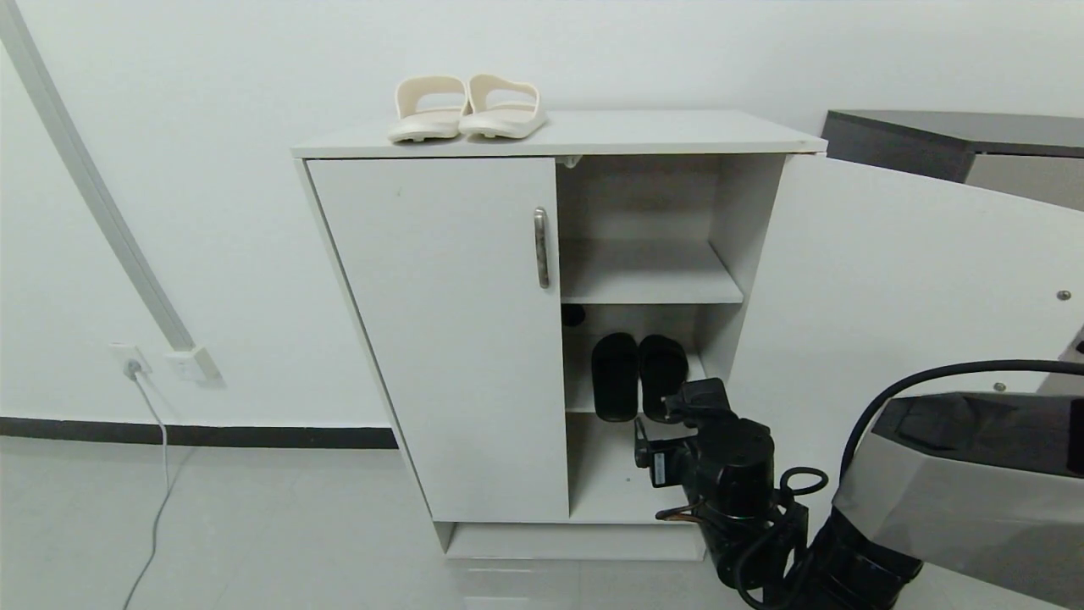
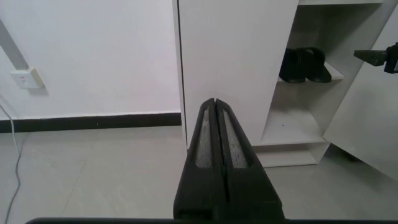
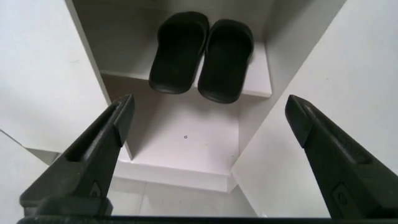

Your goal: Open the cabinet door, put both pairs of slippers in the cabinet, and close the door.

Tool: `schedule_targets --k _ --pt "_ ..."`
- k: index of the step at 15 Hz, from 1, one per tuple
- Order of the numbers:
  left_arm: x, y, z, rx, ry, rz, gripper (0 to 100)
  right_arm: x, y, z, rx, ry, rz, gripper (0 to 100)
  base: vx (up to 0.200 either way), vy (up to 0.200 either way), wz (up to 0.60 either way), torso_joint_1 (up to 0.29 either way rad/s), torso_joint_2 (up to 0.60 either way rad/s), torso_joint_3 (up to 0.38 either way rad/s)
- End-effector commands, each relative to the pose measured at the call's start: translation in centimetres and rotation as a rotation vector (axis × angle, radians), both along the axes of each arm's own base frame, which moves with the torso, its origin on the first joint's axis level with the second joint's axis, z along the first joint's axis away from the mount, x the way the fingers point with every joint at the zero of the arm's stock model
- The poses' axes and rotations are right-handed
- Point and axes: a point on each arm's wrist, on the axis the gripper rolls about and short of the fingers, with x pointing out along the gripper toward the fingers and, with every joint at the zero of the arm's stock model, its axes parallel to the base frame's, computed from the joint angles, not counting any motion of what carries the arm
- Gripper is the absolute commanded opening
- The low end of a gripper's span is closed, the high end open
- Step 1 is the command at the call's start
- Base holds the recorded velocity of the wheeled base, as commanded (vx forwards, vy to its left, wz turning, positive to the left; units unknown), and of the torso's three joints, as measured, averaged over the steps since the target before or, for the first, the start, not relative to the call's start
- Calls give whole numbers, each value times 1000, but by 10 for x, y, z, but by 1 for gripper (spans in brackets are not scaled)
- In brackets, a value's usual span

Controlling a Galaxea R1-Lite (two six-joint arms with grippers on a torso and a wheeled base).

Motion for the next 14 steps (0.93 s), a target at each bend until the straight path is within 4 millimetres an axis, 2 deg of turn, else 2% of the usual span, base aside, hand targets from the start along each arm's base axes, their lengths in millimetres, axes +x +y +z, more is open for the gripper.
schedule_targets --k 1,10,14 --pt "0 0 0 0 2 0 0 -1 -1 -3 -7 9 7 100 0 200 0 7 7 2" --pt "0 0 0 2 2 -2 0 -2 -4 -4 9 -5 36 100 0 200 0 4 2 4" --pt "0 0 0 2 2 -2 0 -6 -6 -6 51 -40 135 100 0 200 0 0 4 2"
